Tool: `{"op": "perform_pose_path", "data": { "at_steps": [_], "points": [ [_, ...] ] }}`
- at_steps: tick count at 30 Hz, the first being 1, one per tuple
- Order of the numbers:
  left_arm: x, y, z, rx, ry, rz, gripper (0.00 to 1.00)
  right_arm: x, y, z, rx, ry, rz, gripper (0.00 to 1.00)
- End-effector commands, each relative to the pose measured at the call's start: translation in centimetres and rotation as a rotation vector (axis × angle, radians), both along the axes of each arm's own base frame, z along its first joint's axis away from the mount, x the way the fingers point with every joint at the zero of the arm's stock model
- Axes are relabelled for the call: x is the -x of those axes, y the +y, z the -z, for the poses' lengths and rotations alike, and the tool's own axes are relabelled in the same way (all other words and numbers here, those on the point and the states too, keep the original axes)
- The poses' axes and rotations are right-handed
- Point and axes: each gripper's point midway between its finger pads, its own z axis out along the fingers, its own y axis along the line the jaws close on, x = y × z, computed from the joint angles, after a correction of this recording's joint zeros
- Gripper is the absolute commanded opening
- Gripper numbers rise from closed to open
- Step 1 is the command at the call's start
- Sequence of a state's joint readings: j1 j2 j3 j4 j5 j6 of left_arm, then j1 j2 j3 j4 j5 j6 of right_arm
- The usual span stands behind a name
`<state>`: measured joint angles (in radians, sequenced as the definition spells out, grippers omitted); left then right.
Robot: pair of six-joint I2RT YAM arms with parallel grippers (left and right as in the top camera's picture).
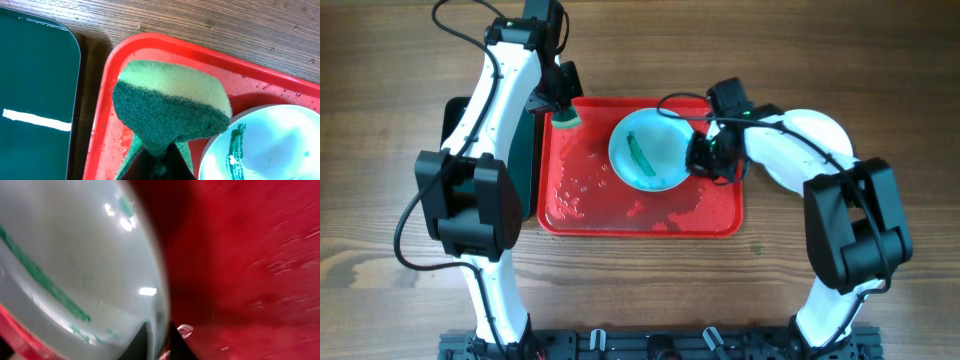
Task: Clean dirty plates on tray and stack at the side
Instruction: 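Reach the right gripper to the last plate and drag it to tray center, then scrub the last plate with the sponge in the left gripper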
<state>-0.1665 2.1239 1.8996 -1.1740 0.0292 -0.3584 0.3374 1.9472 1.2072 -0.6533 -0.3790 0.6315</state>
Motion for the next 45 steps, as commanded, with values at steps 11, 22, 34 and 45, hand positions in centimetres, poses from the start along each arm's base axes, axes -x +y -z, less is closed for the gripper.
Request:
{"op": "perform_pose_path", "data": {
  "at_steps": [11,22,34,45],
  "points": [
    [-0.5,-0.3,-0.1,0.020,-0.009,-0.013,0.04,-9.2,-2.3,-6.1,0.218,-0.455,-0.499,0.38],
    [-0.4,-0.3,0.0,0.019,-0.005,-0.014,0.04,-7.8,-2.8,1.3,0.239,-0.294,-0.650,0.11],
    [-0.4,-0.3,0.0,0.019,-0.004,-0.014,0.04,-4.8,-0.4,0.5,0.088,0.017,-0.103,0.04],
    [0.6,-0.6,1.9,0.012,0.037,-0.004,0.04,-5.6,4.9,2.5,0.089,-0.112,-0.031,0.06]
  ]
}}
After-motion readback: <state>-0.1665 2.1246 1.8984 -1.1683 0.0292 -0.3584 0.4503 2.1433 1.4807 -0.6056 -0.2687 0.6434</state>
